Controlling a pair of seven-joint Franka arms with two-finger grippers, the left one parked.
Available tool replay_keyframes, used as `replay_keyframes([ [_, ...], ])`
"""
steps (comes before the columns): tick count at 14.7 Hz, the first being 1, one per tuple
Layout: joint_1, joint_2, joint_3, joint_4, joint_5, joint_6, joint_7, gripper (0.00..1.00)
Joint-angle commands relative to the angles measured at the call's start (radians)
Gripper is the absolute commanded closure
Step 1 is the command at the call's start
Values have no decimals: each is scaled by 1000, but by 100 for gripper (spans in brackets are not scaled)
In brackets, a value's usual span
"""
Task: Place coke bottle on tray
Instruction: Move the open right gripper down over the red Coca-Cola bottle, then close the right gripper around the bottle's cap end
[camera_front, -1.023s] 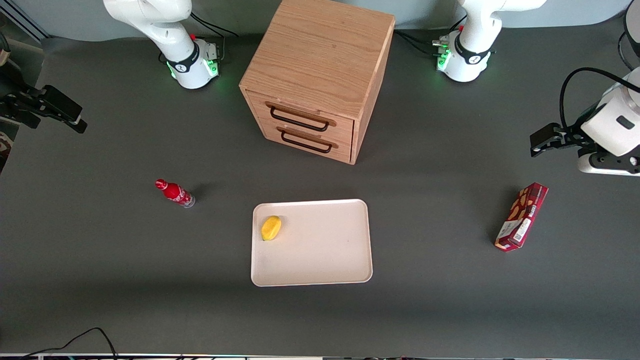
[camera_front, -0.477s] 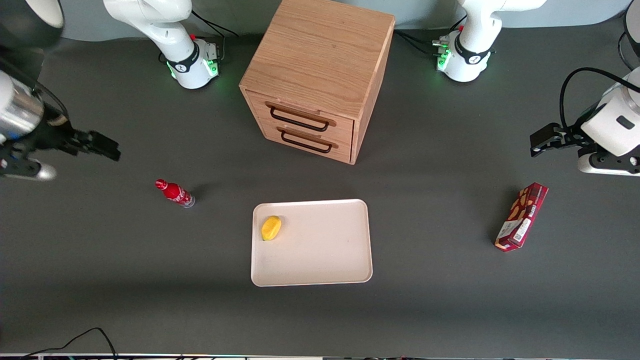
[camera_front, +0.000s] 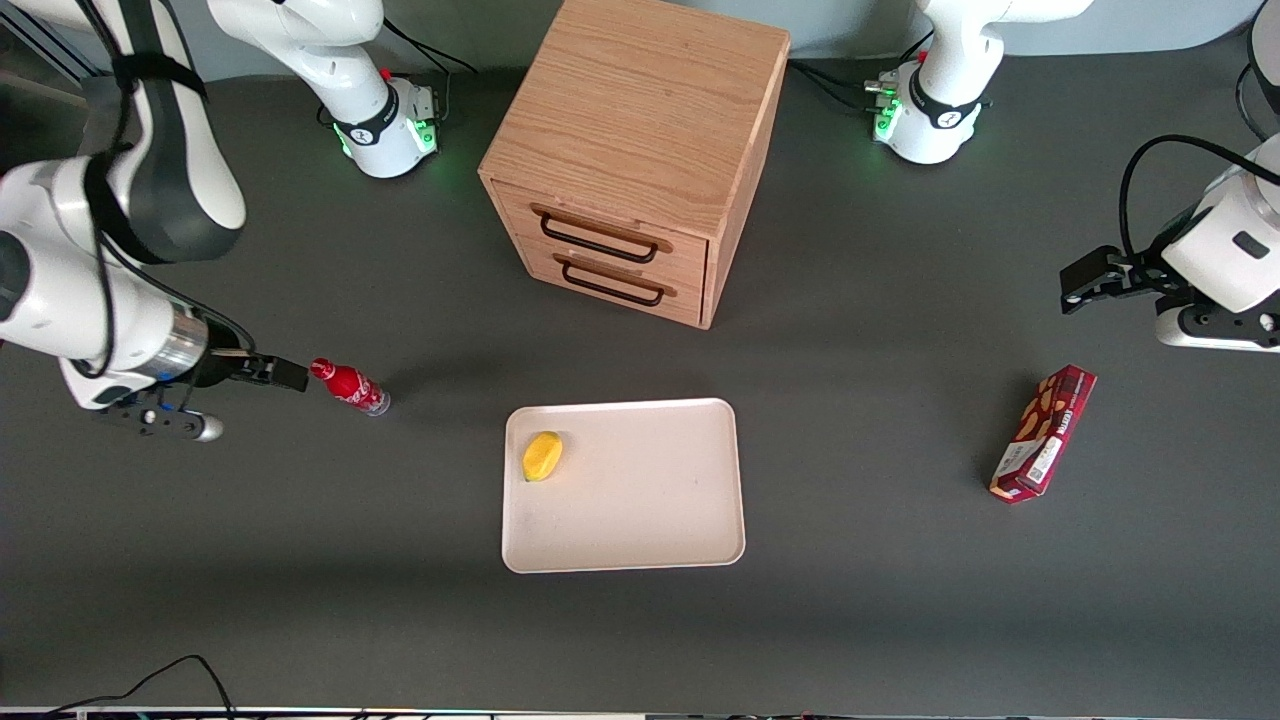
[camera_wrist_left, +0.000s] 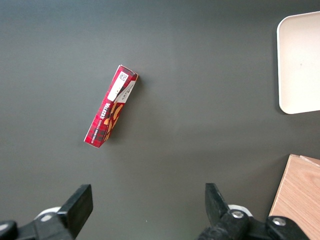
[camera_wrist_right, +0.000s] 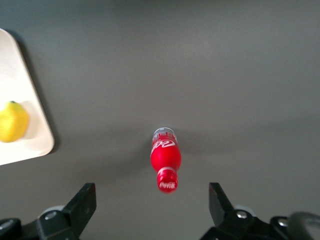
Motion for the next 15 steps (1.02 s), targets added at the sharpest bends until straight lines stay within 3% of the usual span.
replay_keyframes([
  [1,-6,-6,6,-108,-10,83,12,0],
  [10,-29,11,7,-244,-1,225,-5,2],
  [11,-29,11,7,-244,-1,223,-5,12],
  [15,-25,9,7,-242,-1,217,-4,87],
])
